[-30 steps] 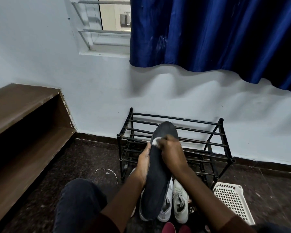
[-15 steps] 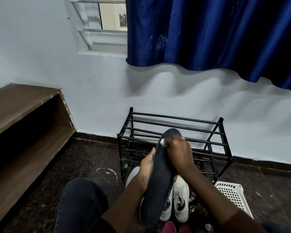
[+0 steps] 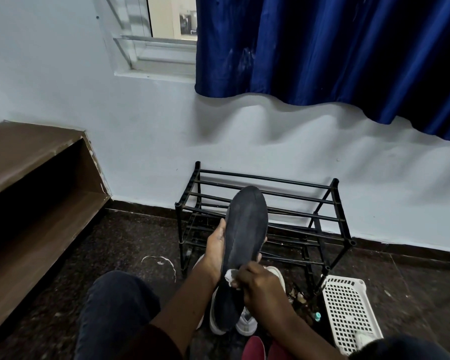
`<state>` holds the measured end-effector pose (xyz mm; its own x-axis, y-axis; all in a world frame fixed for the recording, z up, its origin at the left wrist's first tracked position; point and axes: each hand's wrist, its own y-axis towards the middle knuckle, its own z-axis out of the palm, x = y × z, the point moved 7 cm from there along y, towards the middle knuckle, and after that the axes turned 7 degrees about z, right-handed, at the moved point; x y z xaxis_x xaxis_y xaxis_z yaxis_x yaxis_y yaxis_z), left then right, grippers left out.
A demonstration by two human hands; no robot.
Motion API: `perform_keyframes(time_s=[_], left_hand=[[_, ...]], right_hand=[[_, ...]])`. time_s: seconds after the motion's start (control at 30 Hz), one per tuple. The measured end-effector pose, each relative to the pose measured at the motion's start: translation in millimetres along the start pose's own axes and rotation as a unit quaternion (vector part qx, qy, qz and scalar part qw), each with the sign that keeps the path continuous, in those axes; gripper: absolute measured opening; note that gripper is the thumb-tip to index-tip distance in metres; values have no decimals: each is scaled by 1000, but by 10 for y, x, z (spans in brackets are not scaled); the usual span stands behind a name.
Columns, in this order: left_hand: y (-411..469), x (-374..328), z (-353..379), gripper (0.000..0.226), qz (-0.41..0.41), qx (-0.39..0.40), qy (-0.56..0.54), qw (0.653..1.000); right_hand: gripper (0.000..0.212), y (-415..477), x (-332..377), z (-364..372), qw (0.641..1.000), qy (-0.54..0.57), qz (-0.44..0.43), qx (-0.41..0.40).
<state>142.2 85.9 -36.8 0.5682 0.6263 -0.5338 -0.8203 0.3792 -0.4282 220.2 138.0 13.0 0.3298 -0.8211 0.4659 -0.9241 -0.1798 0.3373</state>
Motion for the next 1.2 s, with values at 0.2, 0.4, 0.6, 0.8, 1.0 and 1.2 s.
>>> perform_keyframes(time_s=[0.2,0.4,0.6,0.8,1.0,1.2], left_hand=[[-7,53,66,67,29,15,25,999],[-7,-10,23,67,38,0,19,999],[-52,-91,33,78,49,14,29,998],[21,-132,1,54,103,-46,40,993],[-136,3,-2,56,59,-38,48,996],[-226,169,73,73,6,22,32,999]], right_hand=[[14,933,-298,-425,985,-101,128,-56],[16,1159,-435,-496,974,-14,226,0],[30,704,-351,-438,897,260,317,165],[9,424,-9,-121,934,116,284,186],[15,729,-191,-309,961,-44,271,24],[15,951,-725,-533,863,307,390,-90]])
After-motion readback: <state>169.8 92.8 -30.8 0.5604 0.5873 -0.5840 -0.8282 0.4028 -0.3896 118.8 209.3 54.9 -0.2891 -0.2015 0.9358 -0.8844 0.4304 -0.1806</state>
